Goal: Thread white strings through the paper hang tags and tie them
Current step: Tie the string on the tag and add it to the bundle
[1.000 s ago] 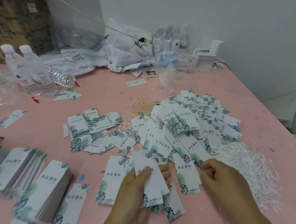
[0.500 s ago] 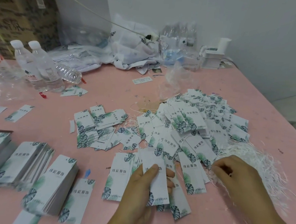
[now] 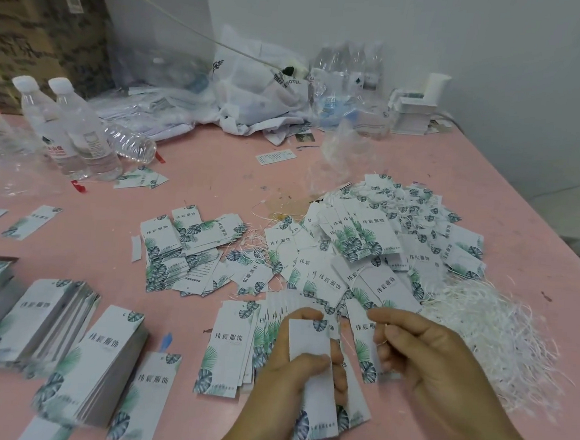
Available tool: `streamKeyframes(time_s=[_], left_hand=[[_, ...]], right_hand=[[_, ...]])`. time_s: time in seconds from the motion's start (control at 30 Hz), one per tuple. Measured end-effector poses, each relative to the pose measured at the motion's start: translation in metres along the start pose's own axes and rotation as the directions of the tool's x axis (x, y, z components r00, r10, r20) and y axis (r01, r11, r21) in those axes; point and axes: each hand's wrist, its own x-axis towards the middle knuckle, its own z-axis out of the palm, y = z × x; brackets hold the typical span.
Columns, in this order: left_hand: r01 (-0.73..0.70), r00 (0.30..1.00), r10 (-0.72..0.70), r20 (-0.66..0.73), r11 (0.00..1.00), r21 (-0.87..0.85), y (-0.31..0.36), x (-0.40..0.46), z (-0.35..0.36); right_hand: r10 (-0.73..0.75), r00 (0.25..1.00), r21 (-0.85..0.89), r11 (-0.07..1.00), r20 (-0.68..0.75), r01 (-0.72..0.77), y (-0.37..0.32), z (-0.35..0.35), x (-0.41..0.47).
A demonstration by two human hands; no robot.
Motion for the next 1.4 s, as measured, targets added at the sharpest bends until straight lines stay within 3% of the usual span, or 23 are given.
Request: streamKeyframes(time_s=[0.17, 0.27, 0.33, 0.4, 0.6, 0.77, 1.13, 1.3, 1.4], left_hand=[[-0.036, 0.999, 0.034, 0.031, 0.997, 0.063, 0.003, 0.001, -0.002], [-0.083, 0.996, 0.078, 0.036, 0.977, 0.195, -0.001, 0.003, -0.003], [-0.096, 0.995, 0.09, 0.037, 0.968, 0.23, -0.003, 0.003, -0.004], [-0.086, 0.996, 0.082, 0.026, 0.967, 0.241, -0.003, 0.003, -0.004], [-0.108, 0.992, 0.122, -0.024, 0.941, 0.32, -0.006, 0.003, -0.005], [-0.155, 0.984, 0.177, -0.015, 0.898, 0.413, -0.005, 0.001, -0.005], [-0.306, 0.935, 0.348, 0.067, 0.699, 0.646, -0.009, -0.002, -0.009], [-0.269, 0.944, 0.329, -0.028, 0.813, 0.516, -0.001, 0.0, -0.008], [-0.238, 0.938, 0.31, -0.157, 0.903, 0.358, 0.009, 0.003, -0.013]], right_hand=[[-0.206, 0.978, -0.419, 0.886, 0.024, 0.197, 0.013, 0.018, -0.01], [-0.418, 0.904, -0.617, 0.689, 0.091, 0.38, 0.02, 0.024, -0.013], [-0.521, 0.839, -0.651, 0.584, 0.156, 0.484, 0.021, 0.027, -0.014], [-0.559, 0.81, -0.647, 0.555, 0.175, 0.523, 0.021, 0.03, -0.014], [-0.55, 0.808, -0.606, 0.575, 0.211, 0.55, 0.02, 0.033, -0.019], [-0.486, 0.871, -0.588, 0.684, 0.073, 0.431, 0.024, 0.032, -0.02], [-0.425, 0.9, -0.57, 0.718, 0.097, 0.4, 0.028, 0.03, -0.016], [-0.374, 0.909, -0.752, 0.543, 0.182, 0.374, 0.017, 0.013, -0.01], [-0.32, 0.943, -0.844, 0.478, 0.089, 0.242, 0.009, -0.009, -0.001]])
